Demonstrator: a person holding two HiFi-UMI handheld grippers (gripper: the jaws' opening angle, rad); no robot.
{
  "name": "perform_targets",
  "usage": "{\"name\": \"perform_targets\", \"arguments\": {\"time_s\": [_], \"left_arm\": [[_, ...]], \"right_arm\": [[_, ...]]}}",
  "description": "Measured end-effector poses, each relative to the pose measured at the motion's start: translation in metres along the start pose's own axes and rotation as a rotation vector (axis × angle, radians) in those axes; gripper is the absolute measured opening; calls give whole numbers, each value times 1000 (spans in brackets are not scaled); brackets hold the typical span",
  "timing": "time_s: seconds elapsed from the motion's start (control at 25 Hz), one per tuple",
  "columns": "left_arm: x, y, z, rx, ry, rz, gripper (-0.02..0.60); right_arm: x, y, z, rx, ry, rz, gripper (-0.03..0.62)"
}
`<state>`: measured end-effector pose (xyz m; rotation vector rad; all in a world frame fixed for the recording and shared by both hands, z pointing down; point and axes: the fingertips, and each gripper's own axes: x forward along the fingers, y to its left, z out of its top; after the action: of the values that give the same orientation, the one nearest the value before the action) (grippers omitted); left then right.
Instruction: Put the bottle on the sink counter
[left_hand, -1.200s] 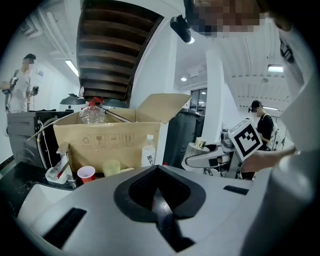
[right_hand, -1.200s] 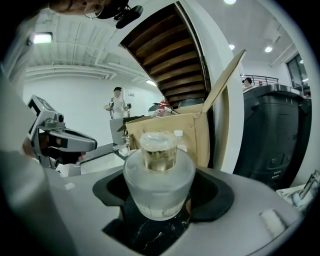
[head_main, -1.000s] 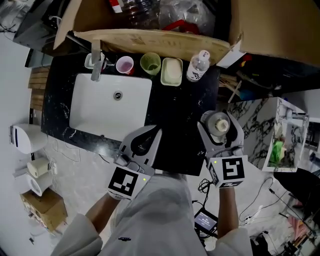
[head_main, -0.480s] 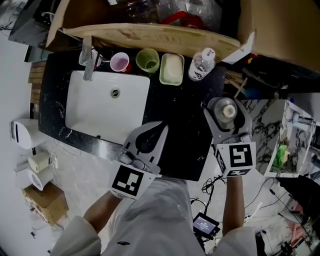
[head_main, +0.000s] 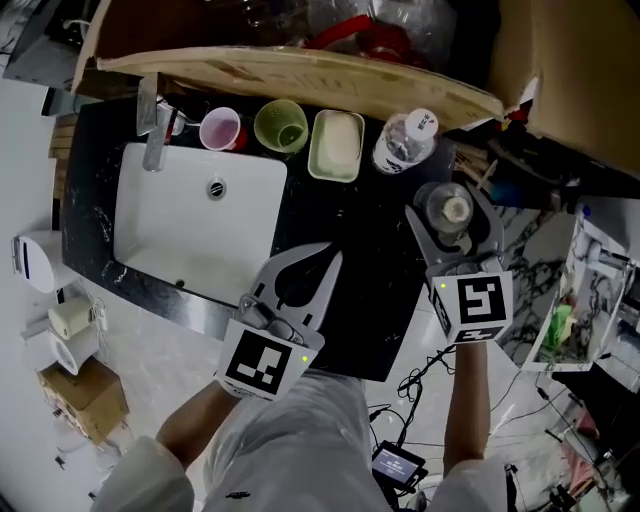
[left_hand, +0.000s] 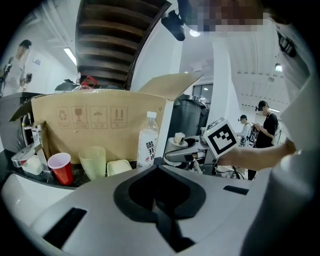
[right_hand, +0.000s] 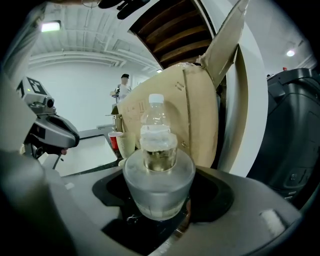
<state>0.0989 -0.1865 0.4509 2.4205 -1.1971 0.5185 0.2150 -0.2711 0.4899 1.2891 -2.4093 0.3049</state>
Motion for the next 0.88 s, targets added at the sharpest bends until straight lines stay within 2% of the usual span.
{"name": "perform_targets", "arguments": {"time_s": [0.64,0.88], "left_arm": [[42,4,-20,1,25,-3,8],[49,6,-26,-10,28,-1,8]], "right_arm": [[49,-32,-25,-35,-1,28,344],[58,-35,-26,-78,-28,93,344]]}}
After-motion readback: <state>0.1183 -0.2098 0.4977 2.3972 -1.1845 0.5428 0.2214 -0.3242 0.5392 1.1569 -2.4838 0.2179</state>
